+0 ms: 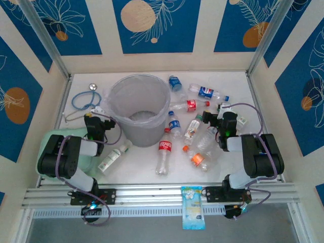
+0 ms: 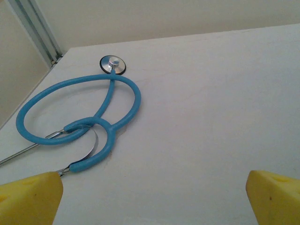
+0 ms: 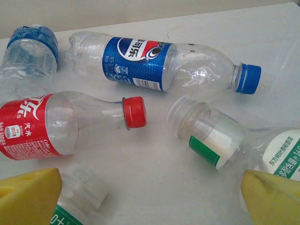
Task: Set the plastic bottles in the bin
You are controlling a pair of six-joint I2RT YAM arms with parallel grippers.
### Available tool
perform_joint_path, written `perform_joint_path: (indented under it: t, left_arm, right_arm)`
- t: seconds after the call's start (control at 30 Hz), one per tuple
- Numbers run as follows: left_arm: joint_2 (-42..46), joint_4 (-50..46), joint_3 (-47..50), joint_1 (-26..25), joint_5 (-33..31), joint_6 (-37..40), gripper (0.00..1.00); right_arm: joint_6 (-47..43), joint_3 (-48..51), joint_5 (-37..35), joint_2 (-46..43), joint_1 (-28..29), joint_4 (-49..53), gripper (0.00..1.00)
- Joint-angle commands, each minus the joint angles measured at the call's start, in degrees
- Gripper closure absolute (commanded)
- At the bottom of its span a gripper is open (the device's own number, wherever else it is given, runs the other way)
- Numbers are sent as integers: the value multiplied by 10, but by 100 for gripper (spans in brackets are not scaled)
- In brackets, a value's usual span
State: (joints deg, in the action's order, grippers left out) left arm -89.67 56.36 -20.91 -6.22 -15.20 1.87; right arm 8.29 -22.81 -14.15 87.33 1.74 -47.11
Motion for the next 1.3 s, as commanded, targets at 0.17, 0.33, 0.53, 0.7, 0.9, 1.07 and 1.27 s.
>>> perform_joint_path:
  t: [0.17, 0.33, 0.53, 0.7, 0.9, 1.07, 1.27]
  left_arm:
    - [-2, 4, 6, 2, 7, -6, 0]
    - [-2, 4, 6, 2, 8, -5, 0]
    - [-3, 0, 4, 2, 9, -6, 0]
    - [-3, -5, 1, 3, 10, -7, 0]
    - [-3, -4, 2, 4, 12, -8, 0]
    - [9, -10, 3, 3, -4, -10, 0]
    - [81, -130, -26, 2, -63, -29, 1]
  right_arm:
    - [-6, 0, -4, -1, -1, -11, 1]
    - [-6, 0, -4, -1, -1, -11, 1]
    - [-6, 0, -3, -1, -1, -10, 1]
    - [-5, -2, 2, -1, -3, -7, 1]
    - [-4, -2, 3, -1, -3, -7, 1]
    - [-6, -3, 15, -4, -7, -4, 1]
    - [1, -98, 22, -90, -3, 231, 1]
